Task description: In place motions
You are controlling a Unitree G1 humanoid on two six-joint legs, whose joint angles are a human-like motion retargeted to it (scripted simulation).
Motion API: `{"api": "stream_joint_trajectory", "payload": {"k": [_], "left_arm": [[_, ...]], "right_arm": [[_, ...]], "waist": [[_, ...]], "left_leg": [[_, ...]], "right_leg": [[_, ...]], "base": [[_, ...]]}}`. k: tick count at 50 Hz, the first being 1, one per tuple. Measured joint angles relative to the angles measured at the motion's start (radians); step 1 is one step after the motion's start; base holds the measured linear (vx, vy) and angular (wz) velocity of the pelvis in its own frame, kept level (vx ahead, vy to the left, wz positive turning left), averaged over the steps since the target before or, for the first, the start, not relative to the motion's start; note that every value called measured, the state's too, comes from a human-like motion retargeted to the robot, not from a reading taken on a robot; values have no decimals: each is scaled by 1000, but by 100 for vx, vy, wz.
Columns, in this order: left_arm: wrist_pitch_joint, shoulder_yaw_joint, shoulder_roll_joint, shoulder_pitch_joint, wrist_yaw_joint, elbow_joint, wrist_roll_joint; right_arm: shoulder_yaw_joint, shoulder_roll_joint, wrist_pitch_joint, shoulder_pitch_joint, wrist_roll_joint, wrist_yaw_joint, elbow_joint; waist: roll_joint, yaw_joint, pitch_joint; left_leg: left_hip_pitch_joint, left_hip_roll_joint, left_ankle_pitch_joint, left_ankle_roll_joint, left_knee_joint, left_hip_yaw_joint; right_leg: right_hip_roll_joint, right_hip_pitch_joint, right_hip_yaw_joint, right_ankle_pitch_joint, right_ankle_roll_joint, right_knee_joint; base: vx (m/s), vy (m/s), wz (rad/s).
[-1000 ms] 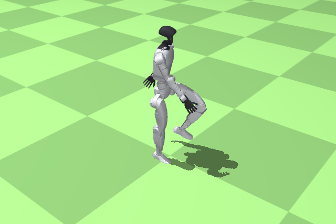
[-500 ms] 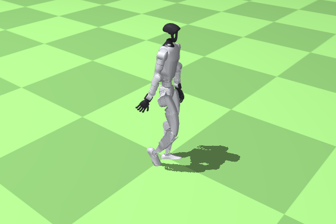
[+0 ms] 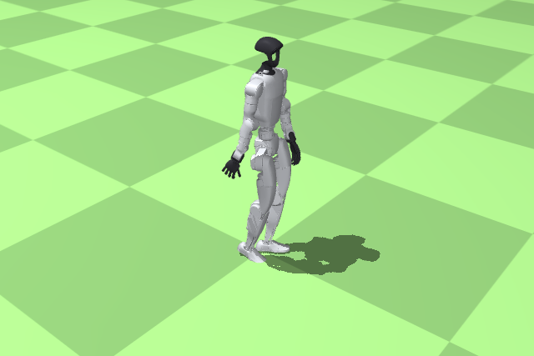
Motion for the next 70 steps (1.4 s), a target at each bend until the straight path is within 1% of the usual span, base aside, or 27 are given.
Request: {"api": "stream_joint_trajectory", "payload": {"k": [2,5,7,10,15,19,22,25,26,27,28,30,32,33,35,38,44,50,55,57,59,61,63,64,65,67,70], "left_arm": [[46,63,10,66,87,149,64],[208,117,55,119,214,292,145],[276,136,82,200,231,292,119],[262,212,98,304,158,292,79],[179,347,78,388,141,292,-70],[178,399,65,419,144,292,-165],[178,376,67,392,135,292,-229],[150,327,48,338,161,292,-199],[146,296,47,312,174,292,-180],[142,261,47,284,188,292,-161],[139,216,46,252,201,292,-141],[122,138,36,174,214,292,-96],[110,76,29,33,183,249,-61],[97,58,31,-38,162,206,-44],[47,1,45,-167,112,108,-40],[5,17,97,-369,2,-24,14],[-68,-22,68,-496,-50,-201,-37],[-50,-44,29,-464,-186,-234,-116],[-12,-28,6,-290,-119,-118,-88],[42,22,-10,-151,-39,-59,-15],[130,130,-14,19,71,-15,73],[196,254,-3,166,175,49,108],[214,334,48,235,218,166,82],[221,366,81,260,229,226,55],[230,399,113,284,238,282,23],[297,458,163,367,212,292,-34],[355,476,225,465,170,292,-80]], "right_arm": [[67,34,-31,-119,-73,-10,-15],[142,70,-76,-288,-137,52,-177],[188,65,-146,-401,-171,107,-265],[155,48,-216,-532,-291,133,-377],[183,41,-244,-615,-257,-23,-520],[169,67,-339,-564,-184,-52,-533],[124,107,-331,-463,-171,-22,-516],[96,114,-289,-325,-145,10,-438],[79,114,-280,-270,-160,15,-399],[58,112,-270,-215,-177,13,-354],[29,106,-257,-160,-200,-4,-299],[-29,76,-209,-75,-230,-59,-169],[-110,34,-121,-49,-229,-99,-61],[-142,14,-80,-42,-208,-112,-21],[-186,-20,-22,15,-129,-122,0],[-244,-60,5,102,-7,-60,0],[-351,-71,83,310,153,-64,0],[-319,-37,58,342,152,-151,0],[-187,-38,63,173,89,-22,0],[-117,-27,57,74,93,-24,0],[-46,7,-2,-46,118,-51,-8],[23,62,-92,-170,164,-46,-109],[44,109,-168,-317,210,-26,-303],[59,119,-196,-418,230,-3,-386],[81,124,-220,-528,249,26,-461],[64,136,-245,-743,191,67,-562],[13,98,-288,-960,79,46,-681]], "waist": [[-44,-17,-23],[-42,101,32],[-58,213,46],[-74,319,126],[-98,340,174],[-87,326,125],[-60,276,86],[-88,205,19],[-75,184,-1],[-60,162,-19],[-39,140,-35],[1,87,-64],[49,54,-13],[64,42,36],[97,-15,111],[107,-135,139],[138,-155,134],[120,-88,57],[67,-34,7],[36,-7,-26],[2,11,-54],[-55,57,-85],[-25,199,-22],[-8,237,24],[-1,251,67],[-28,324,130],[-89,510,227]], "left_leg": [[-114,26,100,22,256,100],[-470,166,427,110,769,88],[-686,201,315,116,1040,26],[-847,380,169,116,1344,35],[-995,354,126,116,1518,19],[-863,379,126,116,1424,67],[-657,337,145,116,1185,98],[-403,91,277,114,683,142],[-294,21,326,62,478,83],[-179,-35,300,21,283,46],[-51,-61,125,2,112,53],[105,-18,57,6,-136,237],[84,-9,118,-6,-191,-22],[88,35,127,-27,-193,16],[83,83,163,-47,-207,-15],[8,98,173,-49,-194,-30],[-40,163,167,-47,-145,-93],[-18,130,153,-30,-155,-58],[34,55,89,3,-124,34],[36,14,46,20,-64,55],[25,-7,49,28,45,105],[-92,59,168,69,348,230],[-358,236,340,111,810,130],[-503,234,351,116,988,26],[-647,180,328,116,1138,-78],[-820,322,221,116,1376,-29],[-1034,370,173,116,1543,57]], "right_leg": [[-64,40,-101,-57,-86,-137],[-67,6,67,-20,-106,-205],[-51,-39,87,-13,-144,-204],[-29,-56,159,-14,-194,-161],[-58,-89,184,-4,-214,-145],[-50,-76,173,-14,-208,-161],[-30,-47,124,-26,-183,-173],[-111,-55,78,-34,-111,-166],[-97,-51,62,-42,-99,-148],[-82,-47,39,-51,-86,-125],[-63,-42,-1,-60,-70,-90],[-26,-76,-51,-38,-41,29],[-45,-209,-65,159,33,317],[-58,-305,-31,268,69,488],[52,-505,106,345,94,770],[-78,-809,20,247,33,1110],[-3,-1033,-12,191,27,1211],[-34,-798,-26,225,11,946],[-15,-375,67,310,22,438],[-2,-191,113,158,57,174],[-63,-75,-44,-42,-29,7],[-122,-65,-21,-53,-82,-93],[-51,-54,151,-17,-106,-137],[-26,-51,171,0,-120,-149],[-23,-55,156,17,-132,-160],[-16,-61,130,24,-180,-161],[-91,-74,220,29,-191,-123]], "base": [[-8,0,4],[-42,-15,-108],[-27,-38,-195],[-4,-45,-134],[-13,-12,-19],[20,10,30],[13,20,95],[10,40,116],[31,26,90],[44,13,72],[43,12,78],[24,13,69],[-32,18,20],[-52,15,7],[-48,13,46],[-31,14,88],[8,-7,22],[6,-3,-41],[15,-2,-63],[27,-10,-65],[26,-10,-57],[-2,-13,-127],[-39,-45,-237],[-53,-54,-137],[-53,-43,-73],[-40,-39,-111],[-11,-20,-133]]}}
